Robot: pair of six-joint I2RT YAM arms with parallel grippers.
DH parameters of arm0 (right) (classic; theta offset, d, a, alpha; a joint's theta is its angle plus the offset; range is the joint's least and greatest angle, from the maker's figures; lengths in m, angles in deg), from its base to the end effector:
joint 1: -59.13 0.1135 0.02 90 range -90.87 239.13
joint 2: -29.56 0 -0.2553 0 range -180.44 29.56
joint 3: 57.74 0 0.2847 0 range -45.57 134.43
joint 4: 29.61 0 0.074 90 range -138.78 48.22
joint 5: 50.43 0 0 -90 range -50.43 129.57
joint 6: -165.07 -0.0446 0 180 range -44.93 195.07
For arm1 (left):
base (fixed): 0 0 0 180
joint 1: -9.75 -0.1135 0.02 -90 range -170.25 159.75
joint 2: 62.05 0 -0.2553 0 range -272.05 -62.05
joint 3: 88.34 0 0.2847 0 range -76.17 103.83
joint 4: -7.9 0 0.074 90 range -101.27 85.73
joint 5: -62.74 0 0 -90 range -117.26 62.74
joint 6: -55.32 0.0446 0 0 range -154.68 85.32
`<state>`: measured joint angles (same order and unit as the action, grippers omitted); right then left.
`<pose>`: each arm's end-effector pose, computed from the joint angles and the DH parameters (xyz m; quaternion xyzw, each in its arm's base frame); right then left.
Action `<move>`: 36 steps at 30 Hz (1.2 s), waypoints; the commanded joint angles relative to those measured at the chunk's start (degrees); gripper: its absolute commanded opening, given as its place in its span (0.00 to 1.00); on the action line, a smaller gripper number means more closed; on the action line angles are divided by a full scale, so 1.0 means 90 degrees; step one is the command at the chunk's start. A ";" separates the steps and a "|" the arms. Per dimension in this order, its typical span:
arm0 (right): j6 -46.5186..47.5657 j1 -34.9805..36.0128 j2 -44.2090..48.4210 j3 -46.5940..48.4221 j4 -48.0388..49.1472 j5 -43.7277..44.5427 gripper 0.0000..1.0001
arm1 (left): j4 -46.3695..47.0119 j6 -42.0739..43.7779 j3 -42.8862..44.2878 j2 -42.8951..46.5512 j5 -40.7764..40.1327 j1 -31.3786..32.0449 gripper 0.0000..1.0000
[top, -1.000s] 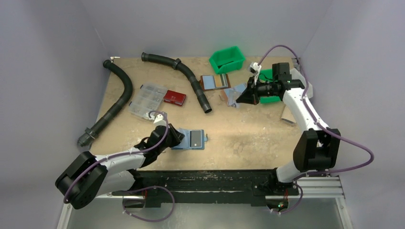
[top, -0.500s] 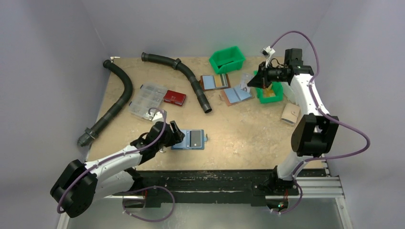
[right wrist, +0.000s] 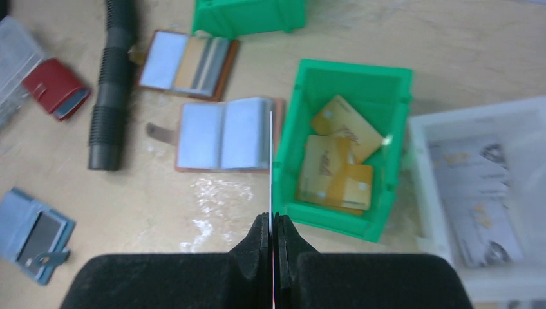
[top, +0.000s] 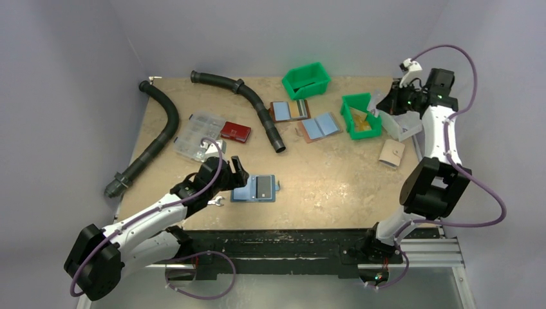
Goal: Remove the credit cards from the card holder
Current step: Place the credit card in the storage box.
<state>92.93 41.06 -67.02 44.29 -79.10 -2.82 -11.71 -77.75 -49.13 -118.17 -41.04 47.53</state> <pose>0.3987 -0.0984 0.3198 -0.1396 0.8586 0.2044 0.4489 0.1996 -0.1413 0.1728 -0.0948 0.8832 -0.2081 0.4095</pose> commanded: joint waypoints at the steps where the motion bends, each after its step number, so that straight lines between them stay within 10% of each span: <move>1: -0.0510 -0.0362 0.0456 -0.0110 0.0687 0.0695 0.00 | 0.0112 0.0283 0.0332 0.0025 -0.0048 -0.0050 0.70; 19: -0.1000 -0.0560 -0.0113 -0.0312 0.2601 0.3376 0.00 | 0.0448 -0.0098 0.0198 -0.0034 0.0184 -0.0048 0.71; 36: -0.0532 -0.0255 -0.1825 0.0925 0.2416 0.3730 0.00 | 0.0312 -0.0310 0.0463 -0.0245 0.0401 -0.0050 0.71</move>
<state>86.40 37.13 -82.71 48.71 -58.07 29.70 -9.74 -79.56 -48.19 -119.70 -38.66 47.38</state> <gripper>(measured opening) 0.027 0.706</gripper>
